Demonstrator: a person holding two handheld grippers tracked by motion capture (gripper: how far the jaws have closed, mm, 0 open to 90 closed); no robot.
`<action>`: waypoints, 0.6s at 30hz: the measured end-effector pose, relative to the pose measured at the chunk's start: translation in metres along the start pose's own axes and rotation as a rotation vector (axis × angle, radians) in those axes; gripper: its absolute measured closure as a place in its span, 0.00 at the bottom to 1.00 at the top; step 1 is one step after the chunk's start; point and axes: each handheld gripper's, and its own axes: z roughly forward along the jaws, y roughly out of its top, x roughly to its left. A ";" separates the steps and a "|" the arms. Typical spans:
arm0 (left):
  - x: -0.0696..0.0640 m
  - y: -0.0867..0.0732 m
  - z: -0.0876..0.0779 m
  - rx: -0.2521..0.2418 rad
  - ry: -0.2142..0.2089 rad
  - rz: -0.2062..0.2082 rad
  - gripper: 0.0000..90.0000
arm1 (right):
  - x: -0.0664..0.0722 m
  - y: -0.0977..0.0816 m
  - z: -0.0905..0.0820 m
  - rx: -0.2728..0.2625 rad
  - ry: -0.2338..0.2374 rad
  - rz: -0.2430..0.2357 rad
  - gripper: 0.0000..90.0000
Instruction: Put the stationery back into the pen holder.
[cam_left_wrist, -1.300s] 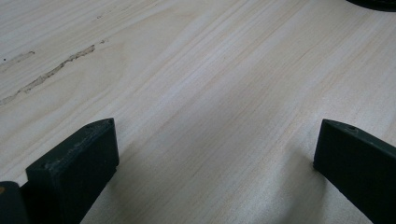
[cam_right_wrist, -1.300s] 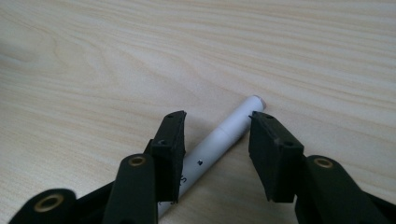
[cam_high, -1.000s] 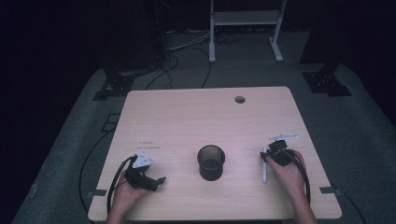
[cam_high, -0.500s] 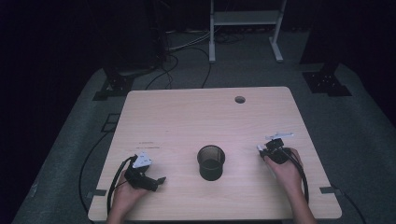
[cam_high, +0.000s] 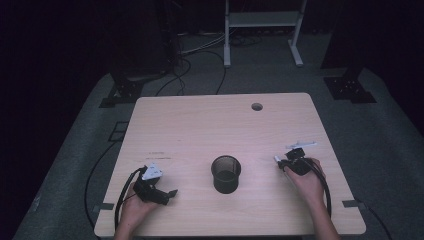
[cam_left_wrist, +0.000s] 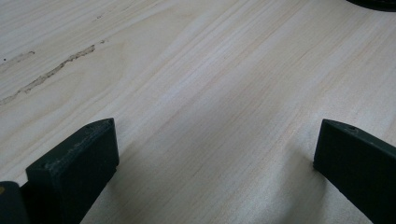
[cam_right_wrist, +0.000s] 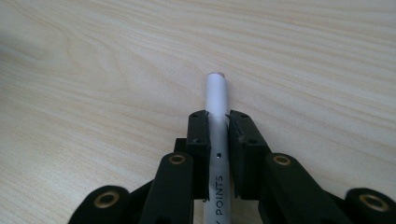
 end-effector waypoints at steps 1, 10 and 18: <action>0.000 0.000 0.000 0.000 0.000 0.000 0.00 | 0.000 0.000 0.000 0.000 0.003 0.000 0.87; 0.000 0.000 0.000 0.000 0.000 0.000 0.00 | 0.003 0.002 -0.008 -0.050 0.053 0.007 0.87; 0.000 0.000 0.000 0.000 0.000 0.000 0.00 | 0.011 0.013 -0.026 -0.111 0.084 -0.008 0.87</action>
